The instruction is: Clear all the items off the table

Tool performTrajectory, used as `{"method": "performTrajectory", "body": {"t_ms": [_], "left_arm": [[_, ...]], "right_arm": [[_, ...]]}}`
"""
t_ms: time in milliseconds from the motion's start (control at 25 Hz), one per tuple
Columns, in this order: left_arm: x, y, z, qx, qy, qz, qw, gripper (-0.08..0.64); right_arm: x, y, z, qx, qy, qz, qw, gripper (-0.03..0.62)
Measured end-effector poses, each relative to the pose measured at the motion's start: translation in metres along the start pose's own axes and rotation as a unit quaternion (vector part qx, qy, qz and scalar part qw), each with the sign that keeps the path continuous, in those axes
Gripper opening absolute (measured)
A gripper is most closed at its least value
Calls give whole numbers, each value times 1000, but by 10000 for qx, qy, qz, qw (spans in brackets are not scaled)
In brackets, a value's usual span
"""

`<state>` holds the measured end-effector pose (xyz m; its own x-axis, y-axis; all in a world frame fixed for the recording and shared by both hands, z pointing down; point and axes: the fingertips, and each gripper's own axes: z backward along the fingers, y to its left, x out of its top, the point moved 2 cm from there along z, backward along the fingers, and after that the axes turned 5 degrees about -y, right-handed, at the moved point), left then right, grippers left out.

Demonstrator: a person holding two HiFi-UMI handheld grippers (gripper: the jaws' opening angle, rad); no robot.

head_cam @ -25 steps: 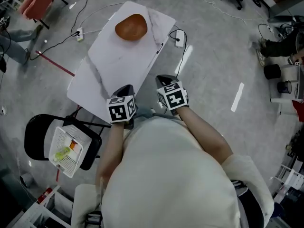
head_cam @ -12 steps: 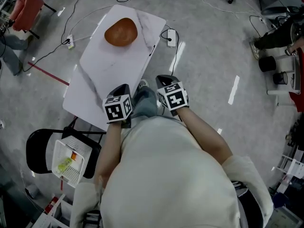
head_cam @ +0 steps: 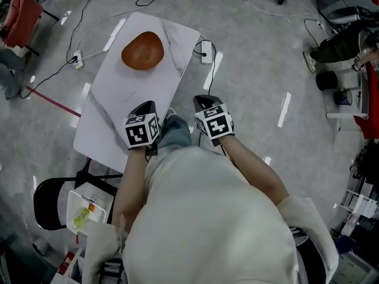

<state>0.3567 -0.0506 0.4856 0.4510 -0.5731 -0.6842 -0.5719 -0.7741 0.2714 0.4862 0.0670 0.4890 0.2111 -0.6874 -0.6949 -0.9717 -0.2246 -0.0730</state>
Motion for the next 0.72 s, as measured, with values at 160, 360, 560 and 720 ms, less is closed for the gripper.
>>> {"method": "performTrajectory", "body": {"t_ms": [160, 360, 560, 720], "left_arm": [[18, 5, -19, -36, 77, -111, 9999, 8], [38, 13, -41, -62, 179, -137, 9997, 8], [58, 18, -61, -46, 196, -112, 9997, 8], [70, 30, -75, 18, 202, -18, 9998, 8]], "right_arm": [[18, -11, -18, 6, 33, -20, 10000, 0], [40, -18, -41, 88, 107, 25, 9999, 0], [62, -26, -63, 169, 137, 127, 9997, 0], [79, -26, -79, 244, 155, 199, 9994, 0]]}}
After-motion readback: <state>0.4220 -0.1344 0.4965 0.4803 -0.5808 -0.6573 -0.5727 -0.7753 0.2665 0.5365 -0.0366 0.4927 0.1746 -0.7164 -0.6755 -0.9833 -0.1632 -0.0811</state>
